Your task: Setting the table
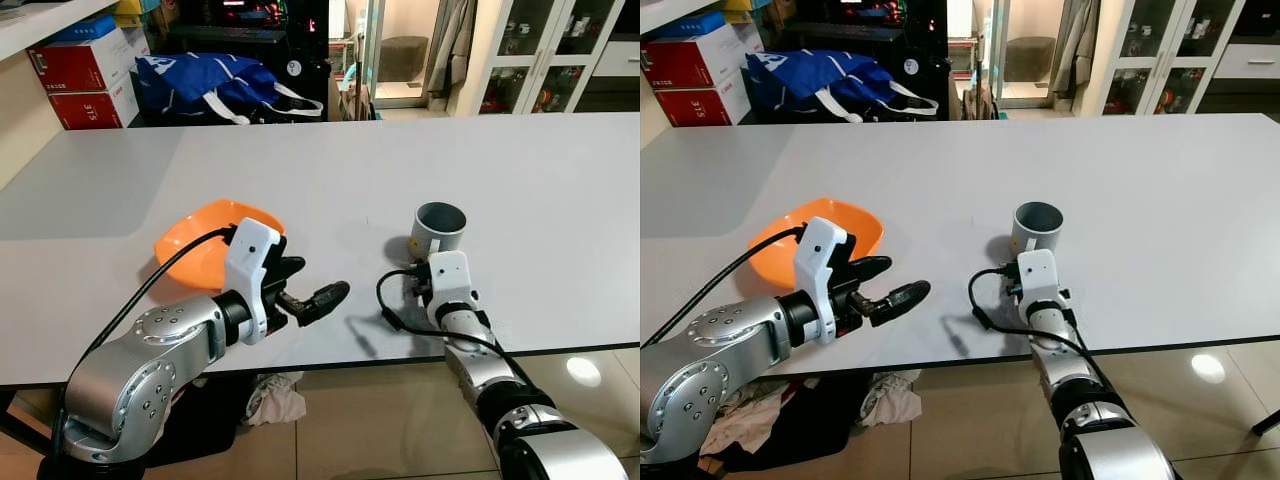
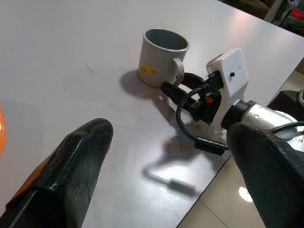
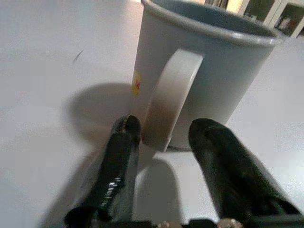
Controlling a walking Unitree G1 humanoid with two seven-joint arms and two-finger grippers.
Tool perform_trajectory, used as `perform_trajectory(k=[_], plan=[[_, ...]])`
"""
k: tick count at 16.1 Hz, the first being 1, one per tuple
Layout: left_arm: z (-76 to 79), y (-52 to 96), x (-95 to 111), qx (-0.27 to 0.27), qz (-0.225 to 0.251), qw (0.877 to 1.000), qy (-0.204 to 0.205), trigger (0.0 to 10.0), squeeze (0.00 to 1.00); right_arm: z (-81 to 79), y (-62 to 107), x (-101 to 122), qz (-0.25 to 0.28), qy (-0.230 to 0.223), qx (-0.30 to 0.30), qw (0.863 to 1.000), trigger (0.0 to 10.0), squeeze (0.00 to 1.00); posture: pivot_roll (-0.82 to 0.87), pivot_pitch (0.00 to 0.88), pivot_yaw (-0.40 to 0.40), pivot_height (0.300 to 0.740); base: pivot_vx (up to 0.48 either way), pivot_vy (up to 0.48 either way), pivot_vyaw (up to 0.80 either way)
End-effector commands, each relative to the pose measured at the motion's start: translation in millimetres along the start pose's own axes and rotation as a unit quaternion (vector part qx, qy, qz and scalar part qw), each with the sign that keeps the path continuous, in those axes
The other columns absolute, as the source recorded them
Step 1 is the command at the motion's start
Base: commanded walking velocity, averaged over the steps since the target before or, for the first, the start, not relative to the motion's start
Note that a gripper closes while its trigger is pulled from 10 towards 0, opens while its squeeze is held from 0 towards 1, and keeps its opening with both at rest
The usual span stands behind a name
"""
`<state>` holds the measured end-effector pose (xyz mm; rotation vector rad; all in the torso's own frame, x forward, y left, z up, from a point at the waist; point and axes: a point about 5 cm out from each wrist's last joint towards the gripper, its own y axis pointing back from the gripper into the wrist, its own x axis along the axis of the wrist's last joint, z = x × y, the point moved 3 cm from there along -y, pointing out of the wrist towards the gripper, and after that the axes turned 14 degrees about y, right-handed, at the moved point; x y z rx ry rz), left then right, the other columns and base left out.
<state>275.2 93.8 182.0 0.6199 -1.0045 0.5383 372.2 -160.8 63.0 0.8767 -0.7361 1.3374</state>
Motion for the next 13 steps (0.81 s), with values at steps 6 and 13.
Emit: perform_trajectory(k=[6, 13], plan=[[-4.9, -5.1, 9, 0.015, 0.042, 0.999, -0.002, 10.0, 0.00, 17.4, 0.0, 25, 0.077, 0.006, -0.021, 0.997, 10.0, 0.00, 0.06, 0.000, 0.023, 0.736, 0.000, 0.000, 0.00], [-39.5, 3.8, -1, 0.127, 0.089, 0.988, -0.020, 10.0, 0.00, 3.7, 62.3, 7, 0.098, -0.016, 0.053, 0.994, 10.0, 0.00, -0.01, 0.000, -0.006, 0.736, 0.000, 0.000, 0.00]])
